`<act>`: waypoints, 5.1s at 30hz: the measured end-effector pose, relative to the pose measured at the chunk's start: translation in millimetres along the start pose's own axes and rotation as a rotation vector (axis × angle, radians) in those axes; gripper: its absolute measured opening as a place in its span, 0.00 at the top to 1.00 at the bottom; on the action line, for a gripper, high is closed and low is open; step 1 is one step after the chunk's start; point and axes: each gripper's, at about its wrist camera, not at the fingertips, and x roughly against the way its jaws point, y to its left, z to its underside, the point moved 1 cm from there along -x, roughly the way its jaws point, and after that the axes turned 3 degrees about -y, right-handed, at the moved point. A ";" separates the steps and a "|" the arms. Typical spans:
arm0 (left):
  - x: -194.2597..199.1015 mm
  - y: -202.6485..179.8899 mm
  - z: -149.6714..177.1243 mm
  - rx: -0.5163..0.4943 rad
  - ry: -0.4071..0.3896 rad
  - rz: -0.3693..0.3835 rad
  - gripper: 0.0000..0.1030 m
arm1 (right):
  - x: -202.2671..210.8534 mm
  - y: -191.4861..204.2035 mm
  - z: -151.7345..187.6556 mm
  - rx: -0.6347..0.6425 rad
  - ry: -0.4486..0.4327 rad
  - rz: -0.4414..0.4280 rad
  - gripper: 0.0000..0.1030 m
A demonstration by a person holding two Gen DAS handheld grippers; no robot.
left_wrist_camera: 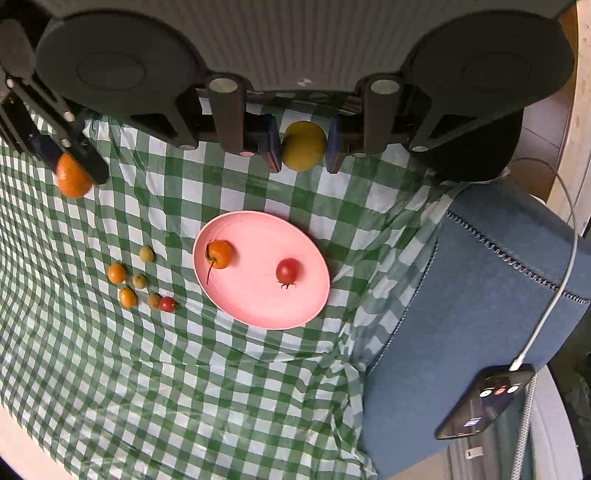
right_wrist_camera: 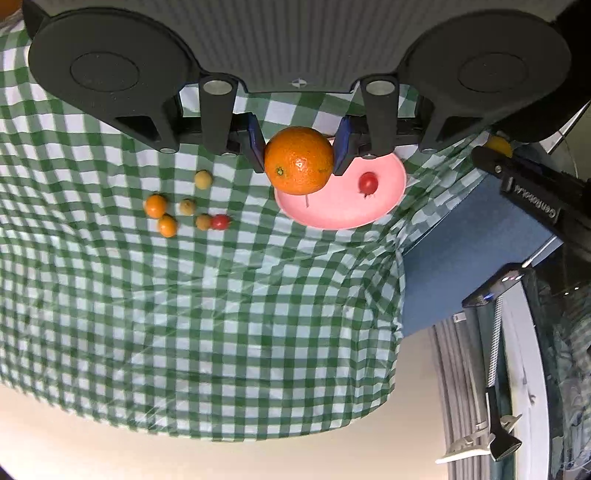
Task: Organize fruits
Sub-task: 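Carry both fruits to the pink plate and open both tools to release them, then lift both tools away from the plate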
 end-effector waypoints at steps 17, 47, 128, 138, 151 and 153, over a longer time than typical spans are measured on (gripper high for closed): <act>0.8 13.7 1.5 0.033 -0.026 0.010 0.72 | -3.6 1.0 -0.6 0.016 0.007 0.010 0.61; -37.8 17.5 -49.3 0.062 -0.021 -0.007 0.72 | -68.4 20.8 -14.0 0.057 0.054 -0.037 0.61; 40.5 4.7 44.1 -0.038 -0.190 -0.120 0.00 | 27.6 41.9 -6.2 0.072 -0.058 0.088 0.03; 26.2 -15.6 43.5 -0.097 -0.163 -0.155 0.00 | 15.6 12.9 3.2 -0.027 -0.050 0.085 0.03; -20.6 -29.7 13.7 -0.135 -0.069 -0.217 0.00 | -33.1 -11.2 8.0 -0.074 0.011 0.053 0.01; -26.2 -32.0 10.2 -0.139 -0.060 -0.220 0.00 | -38.8 -14.7 9.5 -0.084 0.022 0.059 0.01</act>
